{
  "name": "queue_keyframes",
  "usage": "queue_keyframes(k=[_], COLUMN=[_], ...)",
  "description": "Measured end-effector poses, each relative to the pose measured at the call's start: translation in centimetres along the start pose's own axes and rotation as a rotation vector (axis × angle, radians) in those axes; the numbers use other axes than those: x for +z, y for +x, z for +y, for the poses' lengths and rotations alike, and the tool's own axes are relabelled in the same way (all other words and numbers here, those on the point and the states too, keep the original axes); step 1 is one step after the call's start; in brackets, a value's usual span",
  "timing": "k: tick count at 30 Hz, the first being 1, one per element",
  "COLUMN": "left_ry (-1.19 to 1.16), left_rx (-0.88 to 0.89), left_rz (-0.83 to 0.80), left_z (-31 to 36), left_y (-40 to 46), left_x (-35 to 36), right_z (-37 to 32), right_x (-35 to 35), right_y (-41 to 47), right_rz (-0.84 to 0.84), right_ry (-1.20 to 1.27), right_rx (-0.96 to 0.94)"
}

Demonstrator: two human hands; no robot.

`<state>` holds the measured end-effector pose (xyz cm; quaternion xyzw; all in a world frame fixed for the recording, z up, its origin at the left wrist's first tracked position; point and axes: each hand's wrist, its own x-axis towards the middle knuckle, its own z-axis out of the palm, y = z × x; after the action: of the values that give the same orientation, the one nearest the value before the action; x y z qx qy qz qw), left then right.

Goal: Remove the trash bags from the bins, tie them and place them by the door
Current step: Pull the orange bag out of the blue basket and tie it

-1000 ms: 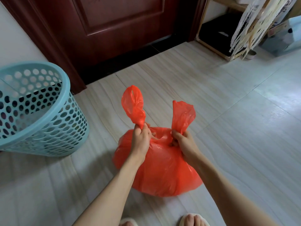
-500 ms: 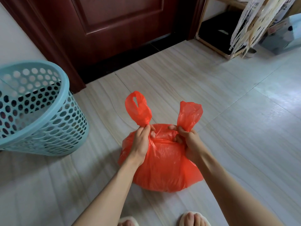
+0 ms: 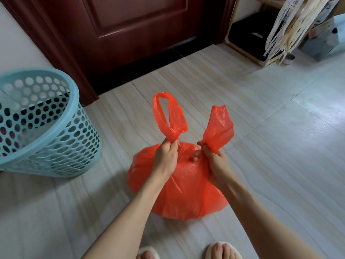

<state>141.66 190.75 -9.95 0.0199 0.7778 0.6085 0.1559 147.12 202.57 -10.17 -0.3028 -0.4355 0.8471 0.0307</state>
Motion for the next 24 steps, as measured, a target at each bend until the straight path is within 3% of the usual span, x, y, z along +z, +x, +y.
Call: queue_keyframes(k=[4,6,11,14,18,24], left_ry=[-0.141,-0.206,-0.258,-0.301,-0.355,-0.284], left_rx=[-0.163,-0.16,-0.264,-0.245,-0.27,-0.255], left_rz=[-0.16,-0.223,-0.006,0.074,0.154,0.011], left_z=[0.4,0.5,0.2,0.0,0.1,0.9], left_y=[-1.0,-1.0,0.1,0.0,0.1,-0.3], left_x=[0.0,-0.1,0.0,0.3,0.3,-0.2], right_z=[0.0,-0.4,-0.9,-0.1,-0.1,-1.0], right_x=[0.7,0.3,0.1,0.3,-0.3,0.0], right_y=[0.6,0.9,1.3,1.3,1.2,0.4], right_rz=[0.108,0.071,0.014,0.049,-0.088,-0.164], right_ry=[-0.221,-0.2,-0.054,-0.15,-0.25,-0.245], right_rx=[-0.058,-0.05,0.039,-0.036,-0.143,0.002])
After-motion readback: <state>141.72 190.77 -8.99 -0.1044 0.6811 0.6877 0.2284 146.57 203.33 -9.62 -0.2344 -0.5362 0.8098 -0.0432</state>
